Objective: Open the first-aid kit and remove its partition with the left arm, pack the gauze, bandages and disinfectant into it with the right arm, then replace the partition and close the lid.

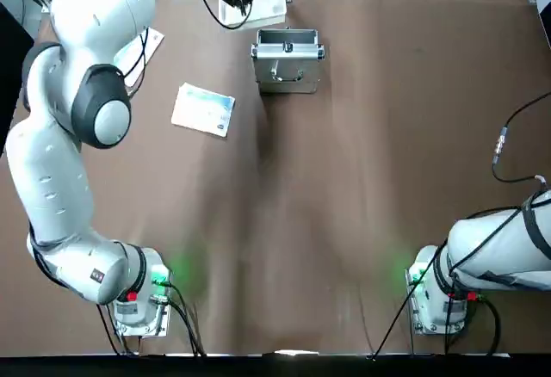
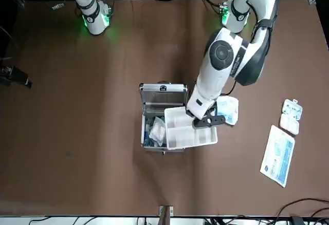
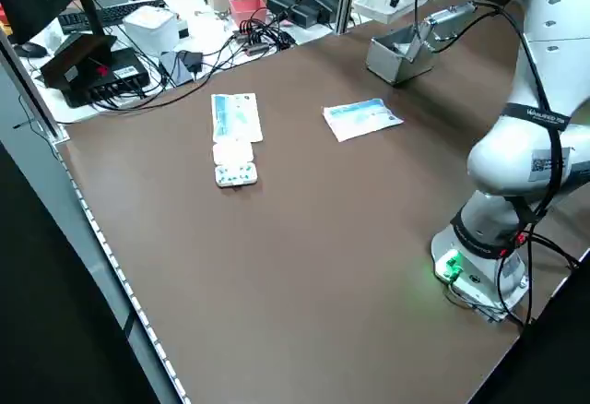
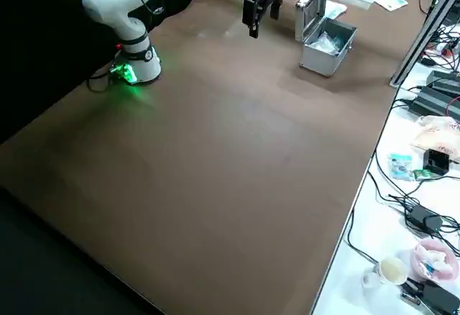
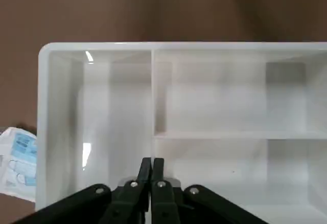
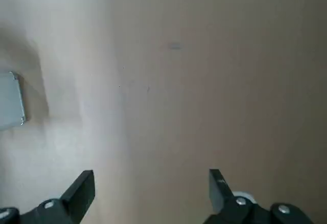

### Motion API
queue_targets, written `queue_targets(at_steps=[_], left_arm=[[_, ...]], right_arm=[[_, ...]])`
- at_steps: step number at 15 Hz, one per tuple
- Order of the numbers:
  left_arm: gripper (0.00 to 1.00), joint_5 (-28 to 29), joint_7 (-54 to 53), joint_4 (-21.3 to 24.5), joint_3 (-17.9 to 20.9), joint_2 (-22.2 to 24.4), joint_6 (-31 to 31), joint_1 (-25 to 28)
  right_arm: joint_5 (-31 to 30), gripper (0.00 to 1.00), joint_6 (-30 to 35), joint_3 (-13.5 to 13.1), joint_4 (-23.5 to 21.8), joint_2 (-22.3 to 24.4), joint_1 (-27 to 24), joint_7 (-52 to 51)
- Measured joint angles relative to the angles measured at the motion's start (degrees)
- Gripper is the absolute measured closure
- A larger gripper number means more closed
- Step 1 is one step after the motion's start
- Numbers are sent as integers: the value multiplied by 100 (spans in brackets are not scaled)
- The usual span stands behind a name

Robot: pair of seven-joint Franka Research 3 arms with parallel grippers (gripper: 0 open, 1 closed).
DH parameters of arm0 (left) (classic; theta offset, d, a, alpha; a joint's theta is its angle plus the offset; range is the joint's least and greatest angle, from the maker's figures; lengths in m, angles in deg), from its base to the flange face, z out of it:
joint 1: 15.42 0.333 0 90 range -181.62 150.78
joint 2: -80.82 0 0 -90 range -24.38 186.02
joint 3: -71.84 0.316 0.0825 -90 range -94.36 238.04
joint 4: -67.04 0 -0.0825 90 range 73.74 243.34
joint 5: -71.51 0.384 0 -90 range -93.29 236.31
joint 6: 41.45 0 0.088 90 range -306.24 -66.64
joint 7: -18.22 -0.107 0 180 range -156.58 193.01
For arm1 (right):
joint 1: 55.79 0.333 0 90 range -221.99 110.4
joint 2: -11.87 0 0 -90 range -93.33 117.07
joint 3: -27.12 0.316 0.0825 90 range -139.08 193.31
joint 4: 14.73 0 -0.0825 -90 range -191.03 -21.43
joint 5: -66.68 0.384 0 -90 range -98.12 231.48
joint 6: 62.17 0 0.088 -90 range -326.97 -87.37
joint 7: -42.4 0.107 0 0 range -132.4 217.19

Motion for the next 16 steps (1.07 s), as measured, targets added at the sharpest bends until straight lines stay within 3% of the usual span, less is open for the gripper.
queue_targets(at_steps=[16], left_arm=[[97, 104, 173, -166, 15, -797, -1242, -453]], right_arm=[[0, 1, -32, -3, -13, 0, -5, -5]])
